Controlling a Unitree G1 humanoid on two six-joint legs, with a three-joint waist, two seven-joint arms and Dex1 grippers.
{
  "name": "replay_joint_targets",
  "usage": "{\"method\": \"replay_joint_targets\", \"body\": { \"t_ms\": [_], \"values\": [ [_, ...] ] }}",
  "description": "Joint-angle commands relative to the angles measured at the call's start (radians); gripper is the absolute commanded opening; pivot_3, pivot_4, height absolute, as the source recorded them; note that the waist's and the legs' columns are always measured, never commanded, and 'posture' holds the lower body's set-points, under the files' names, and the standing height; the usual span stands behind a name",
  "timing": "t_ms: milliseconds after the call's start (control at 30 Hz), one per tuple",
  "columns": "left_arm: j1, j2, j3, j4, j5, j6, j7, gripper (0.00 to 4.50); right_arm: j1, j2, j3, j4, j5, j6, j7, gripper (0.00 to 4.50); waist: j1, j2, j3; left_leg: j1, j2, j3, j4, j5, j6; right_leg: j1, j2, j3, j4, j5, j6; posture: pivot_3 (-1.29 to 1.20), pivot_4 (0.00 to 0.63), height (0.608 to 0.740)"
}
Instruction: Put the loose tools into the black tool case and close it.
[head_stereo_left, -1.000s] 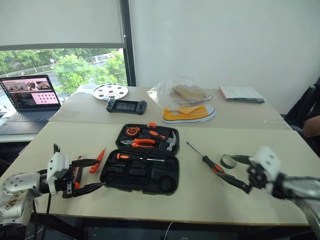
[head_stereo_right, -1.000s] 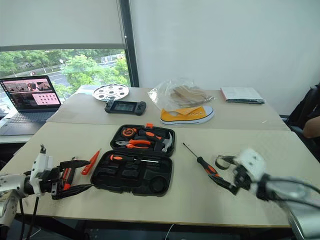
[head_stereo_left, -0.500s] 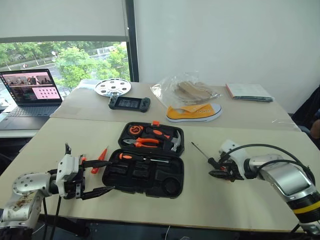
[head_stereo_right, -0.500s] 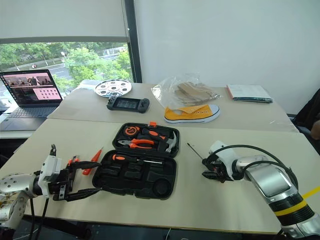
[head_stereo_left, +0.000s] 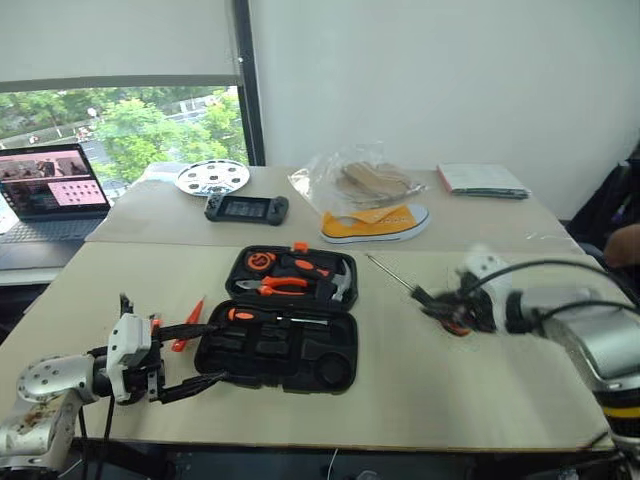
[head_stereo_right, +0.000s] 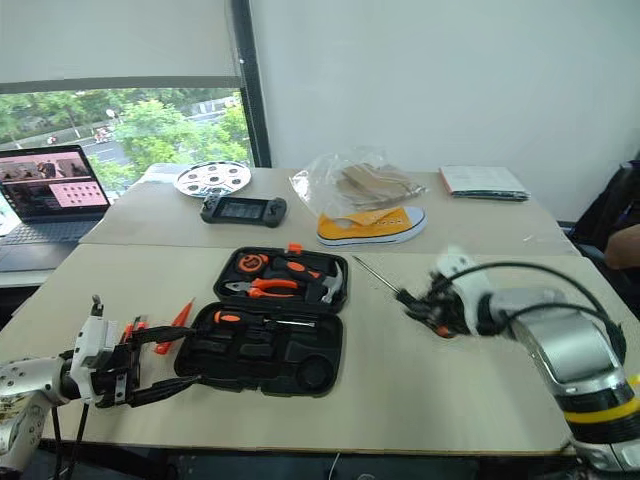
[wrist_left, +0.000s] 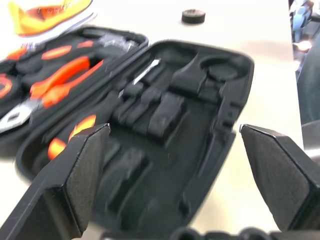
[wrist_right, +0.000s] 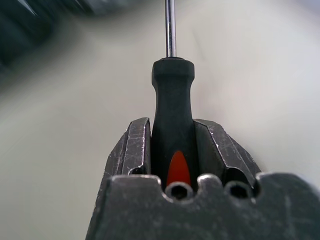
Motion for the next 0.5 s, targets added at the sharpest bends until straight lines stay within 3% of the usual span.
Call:
{"method": "replay_joint_targets", "body": {
  "t_ms": [33,133,500],
  "values": [
    [0.021,-0.004,0.030,-0.012,-0.015,0.003,0.018,4.50,-0.125,0.106,0.196,0.017,-0.025,-0.005,0.063,0.98,0.001,0.000,0.000,0.000,0.001,0.000,0.000,0.001,-0.001,0.000,0.000,0.000,0.001,0.000,0.000,0.00,0.150,0.740],
    [0.044,-0.013,0.030,-0.014,-0.010,-0.002,0.029,4.50,-0.228,0.184,0.386,0.129,-0.147,-0.029,0.078,0.98,0.007,0.000,0.000,-0.001,0.000,0.001,0.000,0.001,-0.001,-0.001,0.000,-0.002,0.002,0.004,-0.007,0.00,0.150,0.740],
    [0.097,-0.018,0.040,-0.054,-0.012,0.000,0.067,4.50,-0.325,0.303,0.573,0.333,-0.338,-0.086,0.106,0.98,0.016,0.000,0.000,-0.007,-0.002,0.003,0.004,-0.001,0.004,-0.003,-0.001,-0.006,0.000,0.004,-0.007,0.00,0.150,0.740]
  ]
}}
